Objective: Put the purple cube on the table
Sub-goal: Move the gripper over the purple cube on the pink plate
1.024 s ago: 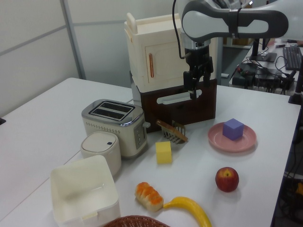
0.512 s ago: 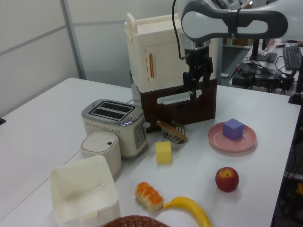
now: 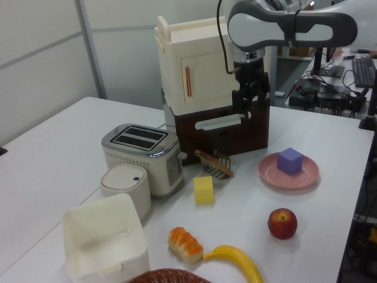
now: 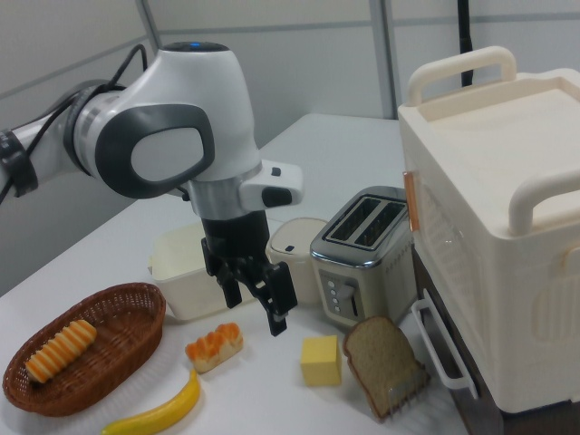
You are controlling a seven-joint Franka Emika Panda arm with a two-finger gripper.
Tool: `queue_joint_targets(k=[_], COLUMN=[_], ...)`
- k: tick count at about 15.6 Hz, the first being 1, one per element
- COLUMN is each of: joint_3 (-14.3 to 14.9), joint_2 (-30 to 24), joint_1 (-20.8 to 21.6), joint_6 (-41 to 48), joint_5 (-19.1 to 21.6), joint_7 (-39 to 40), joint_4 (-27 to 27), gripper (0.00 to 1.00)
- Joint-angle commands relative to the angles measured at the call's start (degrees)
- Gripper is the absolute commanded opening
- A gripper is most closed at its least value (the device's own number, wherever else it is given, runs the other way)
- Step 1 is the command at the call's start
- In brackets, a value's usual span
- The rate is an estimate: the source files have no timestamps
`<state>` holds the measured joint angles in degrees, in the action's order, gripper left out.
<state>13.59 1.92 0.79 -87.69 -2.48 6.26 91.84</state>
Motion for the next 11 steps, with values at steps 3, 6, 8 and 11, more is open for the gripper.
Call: queue_joint_targets(k=[3,6,8,11], joint_3=[-9.2,-15.1,-19.1,-20.2], joint_2=[-0.3,-1.7,-2.4,-1.9], joint_1=[-13.2,-22.9,-28.0,-31.8], joint_6=[-5.5,-11.9,-18.7,-22.3], joint_5=[1.4,1.3,0.6,-0.2], joint_7=[-3.7,-7.5,-11.1,-11.7], joint_4=[6.0,13.1,18.1,19.7], gripper=[1.00,1.00,1.00,1.00])
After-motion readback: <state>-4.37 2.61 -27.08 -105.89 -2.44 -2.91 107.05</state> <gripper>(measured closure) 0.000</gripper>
